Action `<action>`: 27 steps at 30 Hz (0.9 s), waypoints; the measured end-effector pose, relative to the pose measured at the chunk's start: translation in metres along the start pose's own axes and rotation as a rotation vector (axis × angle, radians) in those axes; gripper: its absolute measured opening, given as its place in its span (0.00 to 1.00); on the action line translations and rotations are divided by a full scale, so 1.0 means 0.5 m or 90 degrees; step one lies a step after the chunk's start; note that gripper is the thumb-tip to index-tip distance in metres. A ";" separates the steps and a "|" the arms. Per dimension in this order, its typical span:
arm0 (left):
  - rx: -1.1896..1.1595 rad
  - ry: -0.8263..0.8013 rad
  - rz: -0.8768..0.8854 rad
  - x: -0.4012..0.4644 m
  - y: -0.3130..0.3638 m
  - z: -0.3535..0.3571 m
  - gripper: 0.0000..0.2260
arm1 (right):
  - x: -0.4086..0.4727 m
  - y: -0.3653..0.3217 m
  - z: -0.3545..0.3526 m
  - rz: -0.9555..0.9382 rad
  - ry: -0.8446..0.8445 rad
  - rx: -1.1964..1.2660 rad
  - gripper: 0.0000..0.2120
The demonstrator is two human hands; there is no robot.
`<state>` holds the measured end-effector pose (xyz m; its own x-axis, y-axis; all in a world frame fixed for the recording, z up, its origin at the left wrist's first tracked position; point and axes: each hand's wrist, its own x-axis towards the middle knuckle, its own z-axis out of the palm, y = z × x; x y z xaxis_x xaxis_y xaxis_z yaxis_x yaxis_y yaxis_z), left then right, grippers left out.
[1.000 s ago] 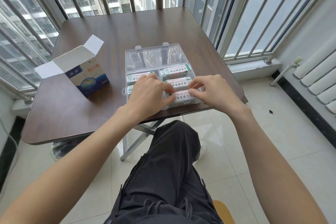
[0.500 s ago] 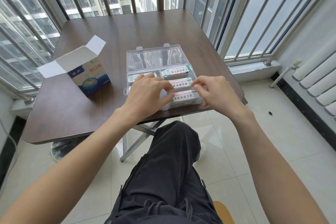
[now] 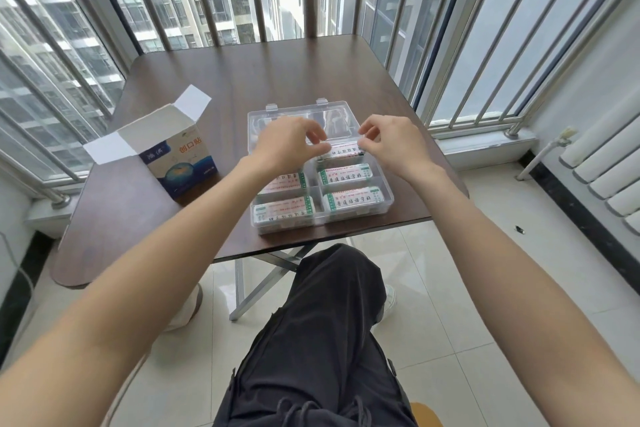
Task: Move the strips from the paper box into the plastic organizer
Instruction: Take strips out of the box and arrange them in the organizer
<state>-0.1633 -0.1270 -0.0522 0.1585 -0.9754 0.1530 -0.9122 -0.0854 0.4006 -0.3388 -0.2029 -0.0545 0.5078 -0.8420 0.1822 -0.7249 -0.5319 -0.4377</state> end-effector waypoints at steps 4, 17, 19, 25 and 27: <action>0.004 -0.027 0.008 0.009 -0.003 0.002 0.10 | 0.008 -0.002 0.007 0.014 -0.017 -0.007 0.09; -0.005 -0.053 0.020 0.005 -0.012 0.005 0.06 | 0.008 -0.002 0.011 0.031 -0.051 0.031 0.10; -0.004 -0.046 0.021 0.004 -0.013 0.005 0.07 | 0.007 -0.002 0.010 0.030 -0.049 0.033 0.10; 0.003 -0.022 0.025 -0.005 -0.008 -0.010 0.08 | 0.005 0.004 0.005 0.018 -0.017 0.040 0.08; -0.010 -0.013 0.032 -0.012 -0.007 -0.025 0.07 | 0.008 0.009 -0.002 0.017 0.014 0.068 0.08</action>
<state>-0.1562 -0.1182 -0.0434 0.1054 -0.9823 0.1550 -0.9130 -0.0339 0.4065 -0.3406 -0.2085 -0.0548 0.4779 -0.8581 0.1878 -0.6840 -0.4977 -0.5334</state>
